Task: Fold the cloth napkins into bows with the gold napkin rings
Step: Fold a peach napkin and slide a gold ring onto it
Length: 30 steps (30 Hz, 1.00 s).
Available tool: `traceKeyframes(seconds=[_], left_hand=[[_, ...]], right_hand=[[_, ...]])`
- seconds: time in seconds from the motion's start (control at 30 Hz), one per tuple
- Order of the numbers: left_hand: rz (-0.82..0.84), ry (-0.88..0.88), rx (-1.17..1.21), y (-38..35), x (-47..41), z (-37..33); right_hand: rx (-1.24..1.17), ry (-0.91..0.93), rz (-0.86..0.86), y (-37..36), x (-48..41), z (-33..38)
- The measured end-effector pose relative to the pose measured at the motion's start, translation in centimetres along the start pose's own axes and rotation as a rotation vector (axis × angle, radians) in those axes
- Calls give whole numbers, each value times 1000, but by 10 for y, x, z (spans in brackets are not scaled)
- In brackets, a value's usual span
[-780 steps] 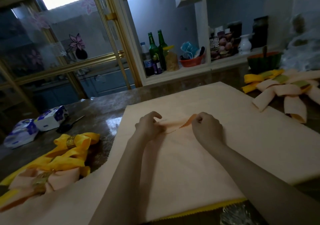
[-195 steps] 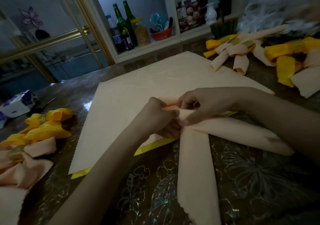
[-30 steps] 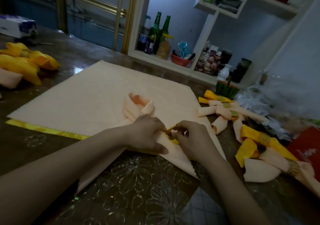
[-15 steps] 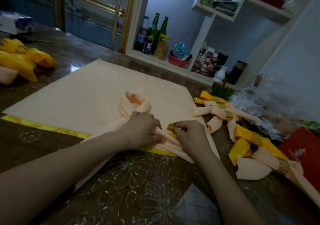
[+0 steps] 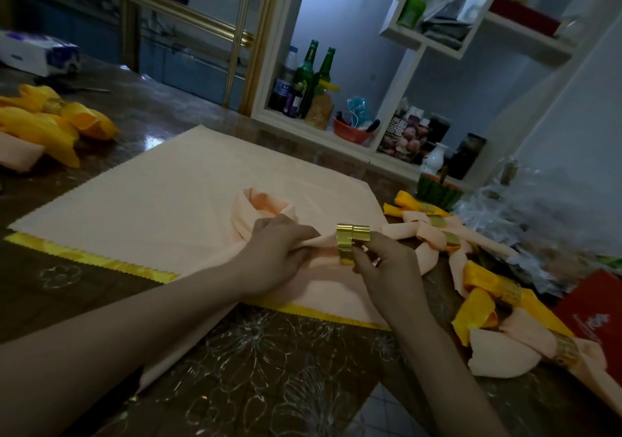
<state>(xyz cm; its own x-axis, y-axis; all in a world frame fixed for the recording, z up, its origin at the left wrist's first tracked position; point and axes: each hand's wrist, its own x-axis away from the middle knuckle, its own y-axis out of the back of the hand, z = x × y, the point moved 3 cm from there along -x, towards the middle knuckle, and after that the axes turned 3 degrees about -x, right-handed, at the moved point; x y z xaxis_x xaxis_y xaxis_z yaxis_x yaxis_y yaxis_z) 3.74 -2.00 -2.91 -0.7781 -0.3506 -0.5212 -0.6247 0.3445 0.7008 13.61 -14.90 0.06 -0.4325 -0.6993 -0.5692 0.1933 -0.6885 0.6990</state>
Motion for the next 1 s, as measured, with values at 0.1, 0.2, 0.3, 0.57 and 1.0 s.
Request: traceKeyframes(seconds=[0.1, 0.2, 0.3, 0.57, 1.0], left_hand=[[9, -20, 60, 0, 1, -3], [34, -49, 71, 0, 1, -3], [108, -42, 15, -3, 2, -2], [177, 22, 12, -5, 3, -2], [95, -77, -65, -3, 0, -5]], right_hand=[[16, 31, 33, -2, 2, 4], [8, 21, 129, -9, 4, 10], [-38, -81, 260, -14, 3, 8], [-6, -67, 207, -19, 3, 3], [-510, -432, 98, -27, 10, 9]])
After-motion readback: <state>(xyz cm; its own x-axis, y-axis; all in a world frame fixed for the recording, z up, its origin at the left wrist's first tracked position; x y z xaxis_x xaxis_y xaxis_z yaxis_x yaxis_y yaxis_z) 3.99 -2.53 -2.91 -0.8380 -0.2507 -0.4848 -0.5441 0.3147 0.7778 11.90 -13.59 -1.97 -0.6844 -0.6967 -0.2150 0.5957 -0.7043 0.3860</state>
